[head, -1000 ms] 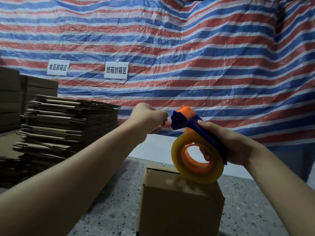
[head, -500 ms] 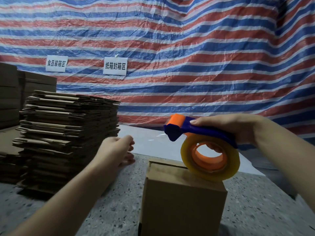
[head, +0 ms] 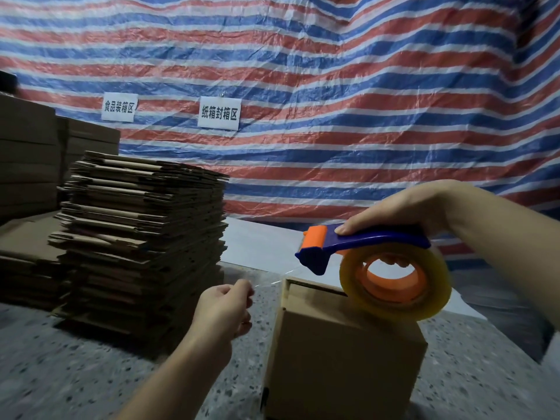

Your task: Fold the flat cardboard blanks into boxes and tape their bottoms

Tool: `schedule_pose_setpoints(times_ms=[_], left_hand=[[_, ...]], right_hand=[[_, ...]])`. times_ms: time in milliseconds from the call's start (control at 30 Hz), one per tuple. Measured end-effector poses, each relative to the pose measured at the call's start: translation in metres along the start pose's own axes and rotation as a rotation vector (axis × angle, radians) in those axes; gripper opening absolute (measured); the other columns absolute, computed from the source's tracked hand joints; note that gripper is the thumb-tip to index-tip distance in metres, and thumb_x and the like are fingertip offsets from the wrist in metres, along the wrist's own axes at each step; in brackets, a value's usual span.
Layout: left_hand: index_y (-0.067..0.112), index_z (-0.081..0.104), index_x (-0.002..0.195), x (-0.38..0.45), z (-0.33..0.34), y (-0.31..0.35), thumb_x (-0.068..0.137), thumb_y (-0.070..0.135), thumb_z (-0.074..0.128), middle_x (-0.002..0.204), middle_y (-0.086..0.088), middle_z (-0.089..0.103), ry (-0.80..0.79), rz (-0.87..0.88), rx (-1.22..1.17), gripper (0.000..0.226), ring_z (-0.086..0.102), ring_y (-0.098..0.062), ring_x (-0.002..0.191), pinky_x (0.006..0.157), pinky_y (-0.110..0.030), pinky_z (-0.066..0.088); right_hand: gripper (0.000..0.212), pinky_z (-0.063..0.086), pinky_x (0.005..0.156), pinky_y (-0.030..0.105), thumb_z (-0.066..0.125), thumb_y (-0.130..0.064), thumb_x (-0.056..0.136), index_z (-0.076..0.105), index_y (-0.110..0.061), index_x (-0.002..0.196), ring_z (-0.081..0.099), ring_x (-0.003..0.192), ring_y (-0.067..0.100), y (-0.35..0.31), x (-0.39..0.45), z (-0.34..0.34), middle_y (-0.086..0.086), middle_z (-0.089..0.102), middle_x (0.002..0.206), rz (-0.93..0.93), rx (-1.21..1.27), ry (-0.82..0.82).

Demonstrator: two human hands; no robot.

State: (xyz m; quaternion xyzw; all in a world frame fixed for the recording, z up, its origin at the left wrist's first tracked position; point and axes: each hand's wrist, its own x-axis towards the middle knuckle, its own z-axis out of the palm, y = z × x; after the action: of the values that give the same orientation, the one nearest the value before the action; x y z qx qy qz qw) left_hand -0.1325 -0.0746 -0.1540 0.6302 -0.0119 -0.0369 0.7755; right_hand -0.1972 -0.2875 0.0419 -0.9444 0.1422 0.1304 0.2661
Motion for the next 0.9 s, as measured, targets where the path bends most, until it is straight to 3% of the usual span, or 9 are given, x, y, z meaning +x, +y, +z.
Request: schedule_pose_setpoints(times_ms=[233,700,900], left_hand=[[0.008,0.059,0.075,-0.003,-0.005,-0.013,0.093,0.013,0.058,0.060,0.000,0.045,-0.001,-0.039,0.005,0.019,0.039,-0.013,0.048,0.044,-0.024,0.036],[0.010,0.057,0.071,-0.004,0.005,-0.042,0.089,0.012,0.058,0.053,0.002,0.045,-0.099,-0.178,0.062,0.018,0.034,-0.011,0.041,0.042,-0.023,0.025],[0.017,0.046,0.062,0.004,0.012,-0.049,0.093,0.018,0.057,0.051,0.003,0.040,-0.212,-0.214,0.077,0.033,0.033,-0.010,0.040,0.042,-0.022,0.023]], right_hand=[[0.058,0.056,0.054,0.026,0.077,-0.056,0.068,0.066,-0.014,0.107,0.073,0.063,0.017,-0.012,0.008,0.003,0.007,0.078,0.082,0.022,-0.060,-0.033],[0.052,0.056,0.052,0.025,0.073,-0.055,0.076,0.066,-0.014,0.107,0.072,0.061,0.017,-0.023,0.015,0.010,0.006,0.077,0.080,0.062,-0.134,-0.024],[0.049,0.056,0.053,0.026,0.072,-0.055,0.081,0.066,-0.014,0.107,0.072,0.061,0.017,-0.023,0.015,0.010,0.007,0.077,0.081,0.063,-0.128,-0.014]])
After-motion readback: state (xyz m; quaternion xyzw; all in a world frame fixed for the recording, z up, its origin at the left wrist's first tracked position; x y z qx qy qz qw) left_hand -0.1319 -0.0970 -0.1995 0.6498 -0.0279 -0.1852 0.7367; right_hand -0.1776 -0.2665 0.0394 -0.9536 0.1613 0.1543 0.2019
